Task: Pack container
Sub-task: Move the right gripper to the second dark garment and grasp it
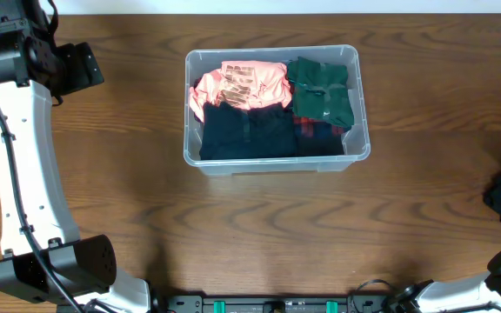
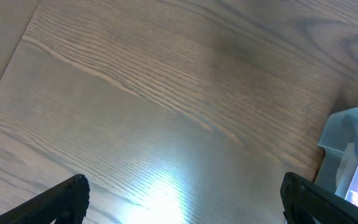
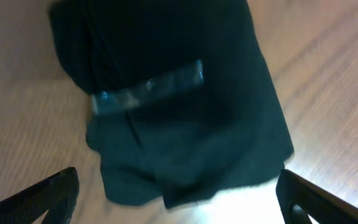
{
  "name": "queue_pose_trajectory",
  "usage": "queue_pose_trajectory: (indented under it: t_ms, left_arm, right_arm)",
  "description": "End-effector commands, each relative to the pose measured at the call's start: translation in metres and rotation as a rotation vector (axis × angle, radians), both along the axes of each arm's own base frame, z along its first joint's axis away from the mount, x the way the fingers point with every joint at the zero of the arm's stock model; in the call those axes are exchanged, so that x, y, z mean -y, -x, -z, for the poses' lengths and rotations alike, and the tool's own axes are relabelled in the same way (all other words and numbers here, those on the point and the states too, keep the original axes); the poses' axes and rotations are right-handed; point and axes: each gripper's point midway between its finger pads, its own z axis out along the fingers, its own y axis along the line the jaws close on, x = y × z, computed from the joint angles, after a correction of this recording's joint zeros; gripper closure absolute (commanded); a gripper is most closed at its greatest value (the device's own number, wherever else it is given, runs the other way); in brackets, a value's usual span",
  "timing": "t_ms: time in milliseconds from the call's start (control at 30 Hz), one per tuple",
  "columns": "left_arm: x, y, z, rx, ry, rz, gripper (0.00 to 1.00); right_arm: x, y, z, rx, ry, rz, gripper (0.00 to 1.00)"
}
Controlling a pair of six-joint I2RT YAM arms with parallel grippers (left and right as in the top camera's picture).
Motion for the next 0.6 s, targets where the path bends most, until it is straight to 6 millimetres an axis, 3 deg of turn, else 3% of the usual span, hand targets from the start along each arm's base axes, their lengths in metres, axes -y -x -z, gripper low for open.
queue_pose_trajectory:
  t_ms: [0,233,467,567]
  left_arm:
    - [-0.003,0.000,0.007,-0.021,-0.003,-0.013,0.02]
    - [-0.003,0.000,0.007,-0.021,-0.003,-0.013,0.02]
    - [-0.003,0.000,0.007,-0.021,-0.003,-0.013,0.02]
    - [-0.003,0.000,0.007,-0.021,-0.003,-0.013,0.02]
  right_arm:
    - [0.005,-0.001,0.003,0.011,0.025,-0.033,0.02]
    - [0.012,-0.001,0.018,0.046,0.059,-0.002,0.06]
    - [-0.009,0.015,0.063,0.010,-0.042,0.107,0.25]
    - [-0.015,0.019,0.078,-0.002,-0.074,0.142,0.28]
